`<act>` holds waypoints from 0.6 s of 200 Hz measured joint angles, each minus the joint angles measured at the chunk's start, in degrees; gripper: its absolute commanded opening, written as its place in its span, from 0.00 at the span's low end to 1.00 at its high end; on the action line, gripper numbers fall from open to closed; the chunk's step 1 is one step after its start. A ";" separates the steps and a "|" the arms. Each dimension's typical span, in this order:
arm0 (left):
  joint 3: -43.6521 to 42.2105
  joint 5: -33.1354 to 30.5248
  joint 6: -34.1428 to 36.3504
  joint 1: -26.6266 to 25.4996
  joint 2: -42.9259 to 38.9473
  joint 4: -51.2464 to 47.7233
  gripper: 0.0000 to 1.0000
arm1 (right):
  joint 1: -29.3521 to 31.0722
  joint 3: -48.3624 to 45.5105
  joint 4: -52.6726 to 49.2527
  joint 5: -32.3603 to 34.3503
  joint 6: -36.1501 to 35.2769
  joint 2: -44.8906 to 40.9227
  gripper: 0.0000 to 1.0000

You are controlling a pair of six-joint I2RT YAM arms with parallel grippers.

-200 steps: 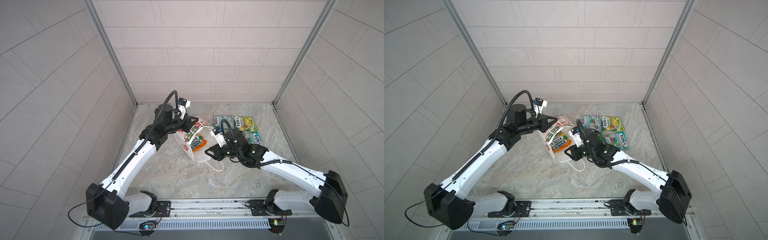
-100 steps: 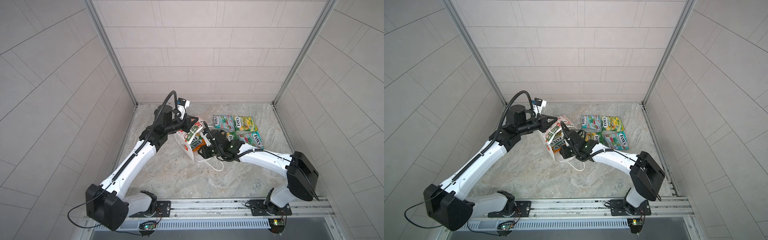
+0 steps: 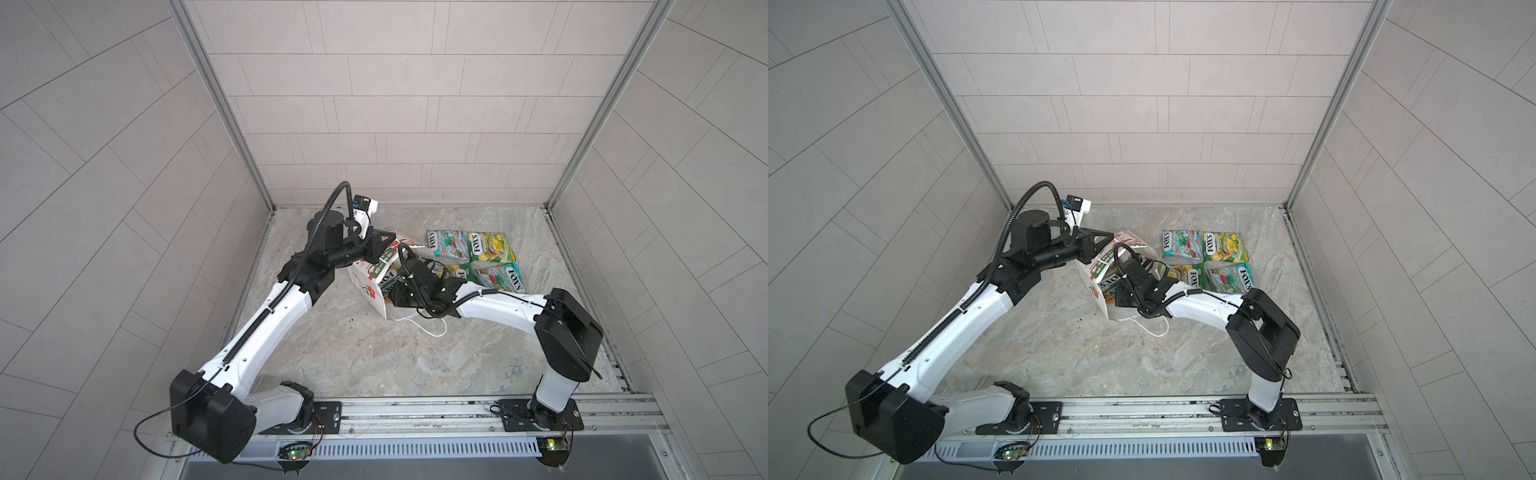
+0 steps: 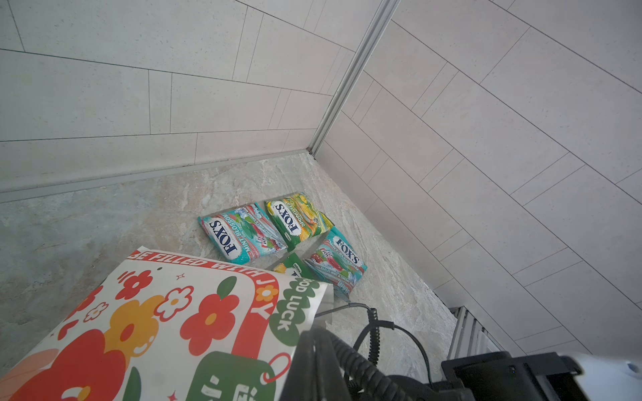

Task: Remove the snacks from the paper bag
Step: 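Close the right gripper on the green Spring Tea packet inside the bag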

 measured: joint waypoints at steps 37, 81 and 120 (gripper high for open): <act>0.00 -0.04 -0.04 -0.28 0.00 0.22 0.00 | 0.00 0.28 4.04 0.37 4.04 1.60 0.38; 0.00 -0.04 -0.02 -0.31 0.00 0.28 0.00 | 0.00 0.28 7.32 1.46 7.72 2.51 0.40; 0.00 -0.04 -0.02 -0.33 0.00 0.28 0.00 | 0.00 -0.15 9.16 4.48 10.01 2.51 0.43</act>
